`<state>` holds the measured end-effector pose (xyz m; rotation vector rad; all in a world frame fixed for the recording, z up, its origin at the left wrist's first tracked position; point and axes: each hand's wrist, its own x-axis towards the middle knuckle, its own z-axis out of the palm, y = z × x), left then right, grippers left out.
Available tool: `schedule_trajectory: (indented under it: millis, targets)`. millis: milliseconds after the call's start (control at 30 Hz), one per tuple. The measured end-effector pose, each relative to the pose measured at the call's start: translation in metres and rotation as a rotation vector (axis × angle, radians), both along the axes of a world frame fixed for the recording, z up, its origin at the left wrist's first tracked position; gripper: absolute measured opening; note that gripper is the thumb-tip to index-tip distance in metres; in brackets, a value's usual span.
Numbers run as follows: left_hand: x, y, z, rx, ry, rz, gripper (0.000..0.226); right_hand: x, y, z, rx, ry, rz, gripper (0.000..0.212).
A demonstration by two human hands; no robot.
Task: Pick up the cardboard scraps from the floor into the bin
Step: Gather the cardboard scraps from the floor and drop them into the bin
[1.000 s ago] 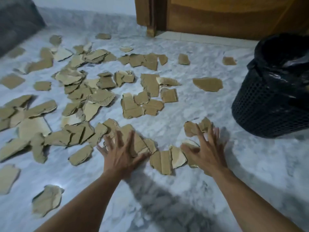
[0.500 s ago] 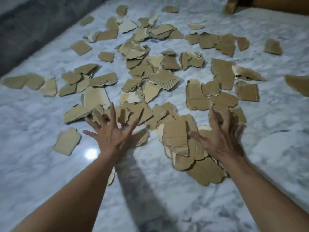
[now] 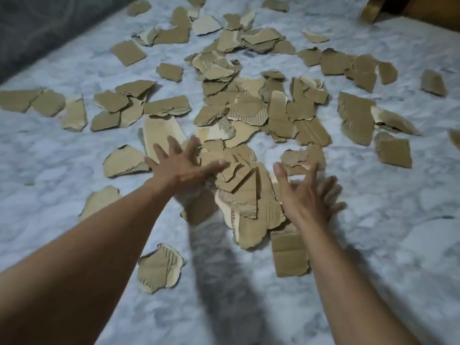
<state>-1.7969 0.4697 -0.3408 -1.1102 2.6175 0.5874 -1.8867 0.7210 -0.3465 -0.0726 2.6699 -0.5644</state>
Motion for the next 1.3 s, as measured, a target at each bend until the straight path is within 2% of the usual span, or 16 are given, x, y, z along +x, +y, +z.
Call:
schedule_trajectory:
  millis: [67, 133, 267, 333, 367, 467, 500, 567, 667, 700, 800, 900, 1100, 1167, 1233, 1300]
  targets:
    - [0.005, 0.027, -0.008, -0.066, -0.004, -0.118, 0.118, 0.026, -0.015, -0.007, 0.064, 0.028, 0.053, 0.1]
    - [0.007, 0.044, -0.008, -0.1, 0.082, -0.1, 0.11, 0.036, -0.033, -0.009, 0.058, 0.082, 0.102, 0.086]
    - [-0.002, 0.045, 0.001, 0.005, 0.197, -0.143, 0.087, 0.035, -0.043, -0.011, 0.015, 0.16, 0.143, 0.084]
    - [-0.005, 0.032, 0.009, 0.024, 0.295, -0.066, 0.089, 0.042, -0.039, -0.015, 0.004, 0.294, 0.208, 0.086]
    - [-0.007, 0.02, 0.011, -0.038, 0.302, -0.002, 0.096, 0.043, -0.038, -0.016, -0.002, 0.347, 0.207, 0.084]
    - [-0.003, -0.011, 0.014, -0.064, 0.055, 0.134, 0.132, 0.037, -0.044, -0.013, -0.004, 0.389, 0.119, 0.066]
    - [-0.002, -0.012, 0.013, -0.025, -0.011, 0.142, 0.137, 0.034, -0.048, -0.01, 0.009, 0.374, 0.093, 0.06]
    - [-0.001, -0.002, 0.013, -0.002, -0.043, 0.146, 0.126, 0.032, -0.056, -0.005, -0.004, 0.326, 0.059, 0.061]
    - [0.0, 0.013, 0.018, 0.024, -0.003, 0.194, 0.105, 0.037, -0.066, 0.002, -0.133, 0.251, 0.003, 0.087]
    - [0.0, 0.015, 0.02, 0.09, 0.031, 0.227, 0.099, 0.039, -0.069, 0.004, -0.174, 0.232, -0.001, 0.088]
    - [0.0, 0.024, 0.023, 0.303, 0.186, 0.323, 0.078, 0.047, -0.08, 0.007, -0.247, 0.171, 0.03, 0.064]
    - [0.0, 0.037, 0.026, 0.368, 0.251, 0.309, 0.078, 0.048, -0.087, 0.011, -0.342, 0.098, -0.043, 0.064]
    - [-0.003, 0.054, 0.013, 0.507, 0.422, 0.329, 0.055, 0.04, -0.076, 0.021, -0.952, -0.137, -0.459, 0.023]
    - [-0.005, 0.067, 0.014, 0.548, 0.471, 0.351, 0.063, 0.044, -0.064, 0.028, -0.93, -0.172, -0.403, 0.044]
    - [-0.01, 0.086, 0.02, 0.597, 0.533, 0.35, 0.069, 0.044, -0.05, 0.031, -0.839, -0.086, -0.335, 0.069]
    - [-0.019, 0.105, 0.031, 0.634, 0.58, 0.336, 0.068, 0.039, -0.037, 0.038, -0.827, 0.029, -0.336, 0.073]
